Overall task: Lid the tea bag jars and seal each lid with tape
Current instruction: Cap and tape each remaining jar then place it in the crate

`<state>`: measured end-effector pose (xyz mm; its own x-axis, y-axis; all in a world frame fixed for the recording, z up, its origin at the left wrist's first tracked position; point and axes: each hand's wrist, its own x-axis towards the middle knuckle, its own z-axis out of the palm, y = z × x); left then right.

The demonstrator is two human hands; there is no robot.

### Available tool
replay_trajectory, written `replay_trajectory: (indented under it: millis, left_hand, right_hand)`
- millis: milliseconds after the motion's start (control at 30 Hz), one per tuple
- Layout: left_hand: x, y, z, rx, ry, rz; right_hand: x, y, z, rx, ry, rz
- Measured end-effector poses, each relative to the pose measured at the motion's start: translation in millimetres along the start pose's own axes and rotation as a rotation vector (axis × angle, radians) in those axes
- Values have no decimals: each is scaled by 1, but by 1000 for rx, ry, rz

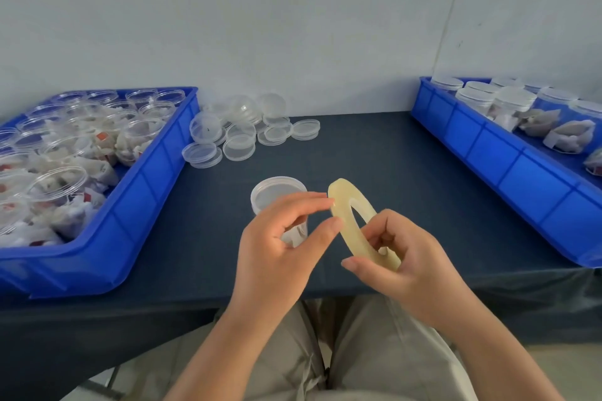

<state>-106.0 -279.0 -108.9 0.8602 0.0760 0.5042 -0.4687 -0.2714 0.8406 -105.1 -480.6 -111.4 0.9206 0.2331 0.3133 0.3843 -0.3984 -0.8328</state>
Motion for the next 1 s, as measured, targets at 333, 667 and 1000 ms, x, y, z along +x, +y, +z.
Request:
replay_trajectory:
  millis: [333, 667, 1000]
  left_hand:
    - [-5, 3, 4, 17, 26, -13]
    - [-17, 8, 6, 339, 95, 267]
    - [-4, 7, -7, 56, 122, -79]
  right_hand:
    - [-3, 2, 8, -47, 0, -11]
    - [-2, 3, 13, 148, -155, 60]
    - [-1, 16, 19, -219, -97, 87]
